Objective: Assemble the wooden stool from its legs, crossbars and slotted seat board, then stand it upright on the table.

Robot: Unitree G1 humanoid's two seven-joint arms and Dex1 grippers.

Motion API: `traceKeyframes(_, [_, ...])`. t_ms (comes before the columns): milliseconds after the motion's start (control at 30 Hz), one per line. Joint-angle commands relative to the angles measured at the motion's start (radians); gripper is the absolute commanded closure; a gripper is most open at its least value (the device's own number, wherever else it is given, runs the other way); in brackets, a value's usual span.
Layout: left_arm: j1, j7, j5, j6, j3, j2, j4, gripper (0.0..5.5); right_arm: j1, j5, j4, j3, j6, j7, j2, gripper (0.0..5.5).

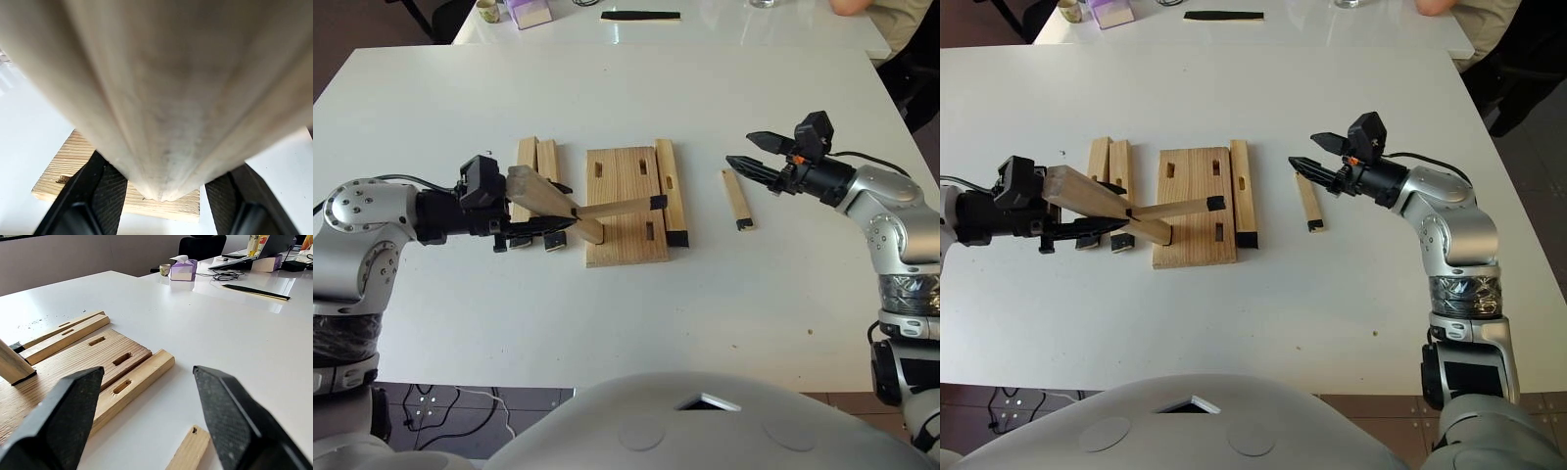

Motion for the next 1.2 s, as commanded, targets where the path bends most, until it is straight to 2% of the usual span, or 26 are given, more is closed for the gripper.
traceKeyframes(33, [0.019,0.028,0.045,0.039,-0.035,-0.008,0.019,3.38,-0.007,-0.005,-0.002,-0.004,0.005,-0.009,0.003,2.13])
traceKeyframes(100, [0.005,0.026,0.013,0.055,-0.022,-0.006,0.010,3.38,-0.006,-0.007,0.001,-0.011,0.003,-0.014,0.002,2.13])
traceKeyframes(133, [0.000,0.025,0.003,0.061,-0.021,-0.007,0.005,3.04,-0.003,-0.004,0.003,-0.017,0.001,-0.015,0.003,2.13])
traceKeyframes(300, [0.012,0.031,-0.004,0.069,0.005,-0.013,-0.011,2.36,-0.002,0.002,0.019,-0.040,-0.005,-0.030,0.014,2.13])
traceKeyframes(533, [0.182,-0.020,0.000,0.076,0.128,0.056,-0.055,2.36,0.061,0.002,-0.002,-0.064,-0.006,-0.037,0.010,2.13])
traceKeyframes(667, [0.300,0.034,0.115,0.010,0.191,0.053,0.066,2.36,0.083,0.003,-0.019,-0.078,-0.007,-0.058,0.015,2.13])
traceKeyframes(767, [0.312,0.257,0.138,0.014,0.257,-0.099,0.153,2.36,0.080,0.000,-0.022,-0.077,-0.008,-0.084,0.037,2.13])
traceKeyframes(867, [0.280,0.539,0.211,0.005,0.258,-0.261,0.146,2.36,0.092,-0.001,-0.028,-0.072,-0.012,-0.099,0.051,2.13])
traceKeyframes(933, [0.243,0.744,0.242,0.062,0.251,-0.371,0.095,2.36,0.087,-0.003,-0.028,-0.071,-0.006,-0.109,0.058,2.13])
traceKeyframes(1067, [0.244,0.989,0.282,0.197,0.187,-0.527,-0.031,2.36,0.050,-0.015,-0.007,-0.049,-0.002,-0.100,0.057,2.13])
traceKeyframes(1200, [0.254,1.128,0.303,0.306,0.134,-0.635,-0.098,2.36,0.006,-0.035,0.038,-0.027,-0.013,-0.086,0.049,2.13])
